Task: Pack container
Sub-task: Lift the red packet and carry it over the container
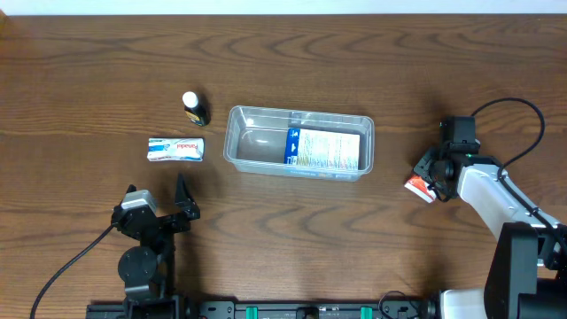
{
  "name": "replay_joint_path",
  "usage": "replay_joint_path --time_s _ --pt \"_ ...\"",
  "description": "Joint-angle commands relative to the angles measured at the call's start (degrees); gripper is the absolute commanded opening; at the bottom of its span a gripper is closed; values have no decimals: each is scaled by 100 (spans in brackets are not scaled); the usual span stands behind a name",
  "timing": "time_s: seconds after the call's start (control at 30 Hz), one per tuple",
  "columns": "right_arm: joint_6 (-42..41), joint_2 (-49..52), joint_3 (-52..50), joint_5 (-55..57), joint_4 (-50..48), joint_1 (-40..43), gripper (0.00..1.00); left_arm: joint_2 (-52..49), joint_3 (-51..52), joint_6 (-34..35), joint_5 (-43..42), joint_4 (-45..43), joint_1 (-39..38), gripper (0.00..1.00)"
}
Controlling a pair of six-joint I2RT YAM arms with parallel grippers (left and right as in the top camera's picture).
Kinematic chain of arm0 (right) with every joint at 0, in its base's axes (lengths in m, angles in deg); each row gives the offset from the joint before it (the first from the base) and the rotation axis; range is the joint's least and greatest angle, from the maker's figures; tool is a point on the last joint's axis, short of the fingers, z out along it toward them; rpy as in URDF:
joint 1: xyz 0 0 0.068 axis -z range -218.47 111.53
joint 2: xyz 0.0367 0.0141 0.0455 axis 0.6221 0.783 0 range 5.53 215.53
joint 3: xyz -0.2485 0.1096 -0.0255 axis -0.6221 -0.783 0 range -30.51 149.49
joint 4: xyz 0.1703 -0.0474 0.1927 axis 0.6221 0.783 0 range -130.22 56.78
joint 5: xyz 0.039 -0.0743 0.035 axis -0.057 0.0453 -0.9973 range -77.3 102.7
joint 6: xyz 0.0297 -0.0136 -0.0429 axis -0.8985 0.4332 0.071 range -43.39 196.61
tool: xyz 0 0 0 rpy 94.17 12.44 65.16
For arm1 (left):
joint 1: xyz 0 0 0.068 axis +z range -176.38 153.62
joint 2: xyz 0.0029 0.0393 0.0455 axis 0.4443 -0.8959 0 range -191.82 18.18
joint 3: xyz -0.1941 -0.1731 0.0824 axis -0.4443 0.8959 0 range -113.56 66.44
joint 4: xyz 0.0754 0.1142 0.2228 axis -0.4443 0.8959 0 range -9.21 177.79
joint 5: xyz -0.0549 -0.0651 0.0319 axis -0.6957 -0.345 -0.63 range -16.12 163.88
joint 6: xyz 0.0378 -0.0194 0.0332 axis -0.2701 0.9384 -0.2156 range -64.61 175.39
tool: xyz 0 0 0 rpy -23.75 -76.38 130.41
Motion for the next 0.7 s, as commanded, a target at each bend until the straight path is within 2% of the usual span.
replay_joint_path --time_s 0.0,0.17,0.4,0.67 --pt "339 -59 9 -162 52 11 52 39 109 -96 72 210 24 98" --pt "798 -503 315 -1458 17 11 48 39 109 -96 70 210 24 98" --pt "876 -1526 538 -2887 -466 11 43 39 109 -96 70 208 24 98" --pt "238 -2614 538 -3676 -1582 -352 44 39 109 -96 72 210 24 98"
